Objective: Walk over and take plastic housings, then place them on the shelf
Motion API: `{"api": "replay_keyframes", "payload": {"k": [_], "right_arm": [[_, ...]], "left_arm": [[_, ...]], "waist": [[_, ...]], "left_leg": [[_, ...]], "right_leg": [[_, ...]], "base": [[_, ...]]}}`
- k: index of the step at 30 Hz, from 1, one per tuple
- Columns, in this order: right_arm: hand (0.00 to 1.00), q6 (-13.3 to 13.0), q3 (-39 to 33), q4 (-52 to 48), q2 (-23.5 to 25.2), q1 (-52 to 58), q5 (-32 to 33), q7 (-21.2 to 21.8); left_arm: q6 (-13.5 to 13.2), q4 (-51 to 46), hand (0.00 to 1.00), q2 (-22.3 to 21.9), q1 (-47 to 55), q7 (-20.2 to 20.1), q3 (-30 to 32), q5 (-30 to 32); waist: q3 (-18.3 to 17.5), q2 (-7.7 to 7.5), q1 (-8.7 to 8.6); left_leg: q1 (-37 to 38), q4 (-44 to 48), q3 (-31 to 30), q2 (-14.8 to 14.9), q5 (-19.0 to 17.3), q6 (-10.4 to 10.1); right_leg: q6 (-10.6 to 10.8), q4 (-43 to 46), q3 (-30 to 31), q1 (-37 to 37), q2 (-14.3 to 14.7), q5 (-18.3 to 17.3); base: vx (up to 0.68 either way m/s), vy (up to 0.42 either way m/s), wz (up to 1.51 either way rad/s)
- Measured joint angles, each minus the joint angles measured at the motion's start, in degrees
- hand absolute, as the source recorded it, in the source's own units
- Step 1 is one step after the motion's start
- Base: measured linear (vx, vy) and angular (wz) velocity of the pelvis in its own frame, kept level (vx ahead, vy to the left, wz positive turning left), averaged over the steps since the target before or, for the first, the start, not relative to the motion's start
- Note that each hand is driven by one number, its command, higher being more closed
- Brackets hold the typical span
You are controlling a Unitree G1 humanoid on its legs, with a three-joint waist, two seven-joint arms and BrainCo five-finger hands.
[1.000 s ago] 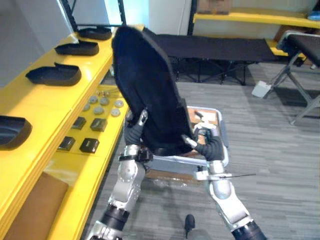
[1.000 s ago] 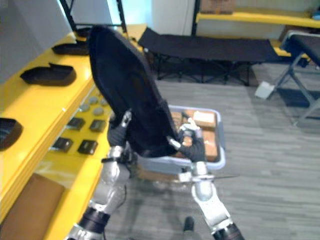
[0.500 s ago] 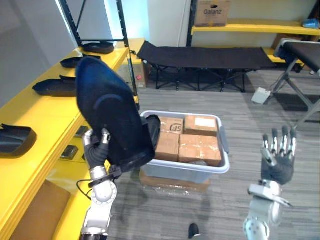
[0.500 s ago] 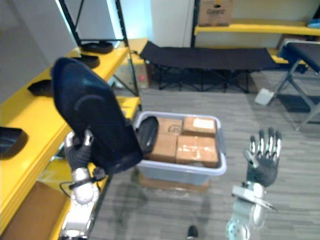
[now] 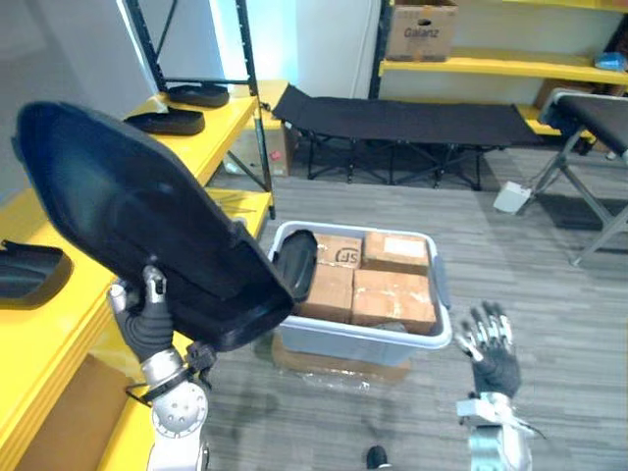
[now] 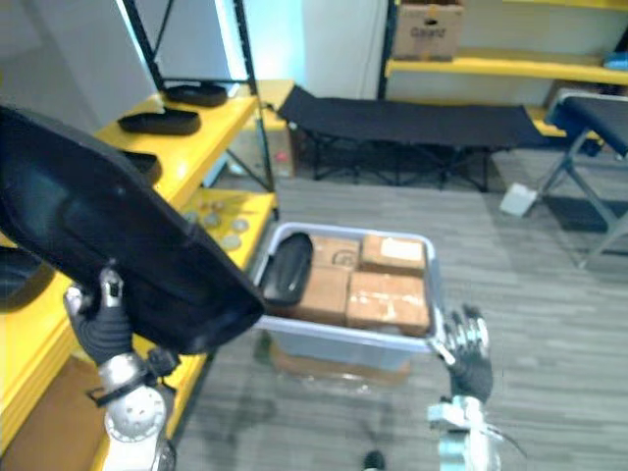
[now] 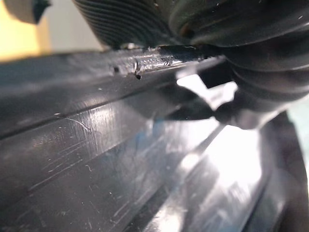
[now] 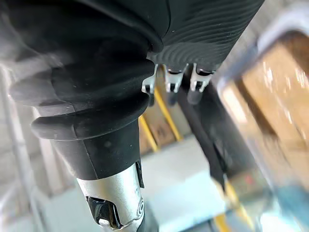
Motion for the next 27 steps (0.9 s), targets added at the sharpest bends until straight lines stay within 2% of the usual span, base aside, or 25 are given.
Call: {"api": "replay_keyframes", "payload": {"k": [1,2,4,7,8,10,12,16,19,21,22,23,24,25,27], "right_arm": [[0.00,0.1,2.5,0.2,-0.4,-1.9,-0.1,0.1],[0.00,0.1,3.8,0.4,-0.5,-2.9,-0.3,0.2],[0.00,0.4,8.8,1.9,-0.9,-7.7,-2.6,0.2],[0.00,0.9,12.5,4.6,-1.1,-11.6,-5.7,-1.0],[0.00,0.9,13.9,5.0,-1.2,-12.8,-7.8,-2.8],[0.00,0.9,15.1,5.0,-1.2,-14.7,-9.7,-4.8],[0.00,0.9,15.8,5.0,-1.0,-17.5,-10.3,-6.4],[0.00,0.9,15.6,5.0,-1.2,-18.8,-9.9,-4.9],[0.00,1.3,15.6,4.9,-1.5,-18.8,-8.8,-2.7],[0.00,2.0,15.4,4.7,-2.2,-18.8,-8.2,-1.8],[0.00,2.2,13.8,4.6,-2.4,-18.5,-8.3,-1.9],[0.00,2.2,13.2,4.6,-2.6,-18.4,-8.3,-2.0],[0.00,2.2,12.9,4.6,-3.1,-18.4,-8.3,-2.3],[0.00,2.2,12.1,4.7,-3.5,-18.4,-9.1,-2.8],[0.00,2.1,11.9,4.7,-2.8,-18.7,-10.3,-2.8]], "left_arm": [[0.7,-1.4,1.00,-0.1,0.1,1.2,1.0,0.9],[1.2,-2.1,1.00,-0.2,0.3,1.5,1.6,1.1],[2.5,-4.6,1.00,-2.1,2.2,2.6,5.2,2.5],[2.8,-5.5,1.00,-3.7,4.6,2.2,8.6,2.1],[2.7,-5.9,1.00,-4.5,6.1,1.5,10.0,1.5],[1.9,-6.8,1.00,-5.1,8.4,-0.4,11.7,-1.2],[-0.4,-8.8,1.00,-5.6,10.6,-4.3,14.4,-6.4],[-4.0,-11.8,1.00,-6.2,12.1,-10.0,16.3,-9.1],[-4.4,-12.2,1.00,-6.2,12.8,-11.9,17.1,-9.2],[-4.9,-12.2,1.00,-6.1,12.5,-14.1,17.2,-9.3],[-6.1,-12.3,1.00,-5.8,12.0,-18.0,17.3,-10.1],[-6.7,-12.3,1.00,-5.8,11.9,-19.4,17.3,-10.6],[-7.2,-12.3,1.00,-5.8,11.6,-20.6,17.3,-10.8],[-8.0,-12.6,1.00,-5.5,11.8,-23.1,17.6,-11.7],[-8.6,-13.0,1.00,-3.9,11.5,-25.3,18.0,-13.7]], "waist": [[0.0,0.10,0.91],[0.0,0.14,1.11],[-0.1,0.38,2.99],[-0.1,0.45,5.83],[-0.1,0.41,7.42],[-0.2,0.26,8.98],[-0.2,-0.16,10.78],[-0.6,-0.76,11.72],[-0.5,-0.65,11.58],[-0.5,-0.55,11.26],[-0.3,-0.51,10.28],[-0.2,-0.37,10.01],[0.0,-0.01,10.18],[0.3,0.20,11.48],[0.4,0.11,11.94]], "left_leg": [[-0.7,0.0,-1.2,0.0,0.2,0.1],[-1.2,0.1,-2.0,-0.1,0.4,0.1],[-3.0,0.3,-5.7,-0.5,1.3,0.0],[-4.0,0.3,-9.7,-0.9,2.0,-0.2],[-4.1,0.3,-11.3,-1.3,2.0,-0.1],[-4.5,0.3,-14.0,-2.2,2.1,0.1],[-5.1,0.1,-15.3,-3.0,2.2,0.4],[-5.0,0.3,-15.2,-3.6,2.0,0.9],[-6.0,2.2,-15.3,-3.8,1.0,1.3],[-7.9,4.6,-15.3,-4.4,0.1,2.4],[-10.3,6.7,-12.5,-3.7,0.4,3.5],[-11.0,7.2,-10.7,-3.2,0.9,3.5],[-11.0,7.2,-10.1,-3.1,1.8,2.3],[-10.9,5.9,-11.4,-4.6,2.9,2.2],[-10.9,3.8,-13.5,-6.4,4.1,3.0]], "right_leg": [[0.0,0.0,-1.2,0.0,-0.1,-0.1],[-0.1,0.0,-2.1,0.1,-0.2,-0.2],[0.1,0.0,-5.7,0.4,-0.7,-0.1],[0.4,0.5,-10.1,2.2,-1.0,-0.2],[0.7,0.5,-12.0,3.2,-1.3,-0.5],[1.2,0.5,-14.7,4.4,-2.0,-1.0],[1.6,0.5,-16.3,5.1,-2.7,-1.3],[1.9,0.5,-16.3,5.3,-3.3,-1.6],[1.9,0.5,-17.0,5.8,-3.5,-1.9],[1.8,0.6,-20.2,7.3,-3.9,-2.4],[2.6,0.6,-25.0,9.3,-4.5,-2.7],[2.9,0.8,-26.7,10.1,-4.7,-2.8],[3.2,1.5,-28.1,10.7,-5.2,-3.1],[3.5,2.9,-29.2,11.0,-6.7,-3.8],[3.1,4.7,-29.7,11.0,-8.0,-5.6]], "base": [[-0.02,-0.008,0.44],[0.00,-0.010,0.62],[0.03,0.000,0.78],[0.04,-0.005,0.77],[0.04,0.006,0.80],[0.02,0.028,0.73],[0.01,0.049,0.38],[0.00,0.043,0.03],[-0.01,0.008,0.06],[-0.01,0.033,0.82],[0.02,0.030,1.43],[0.04,0.024,1.48],[0.06,0.099,1.01],[0.06,0.135,0.76],[0.06,0.153,0.80]]}}
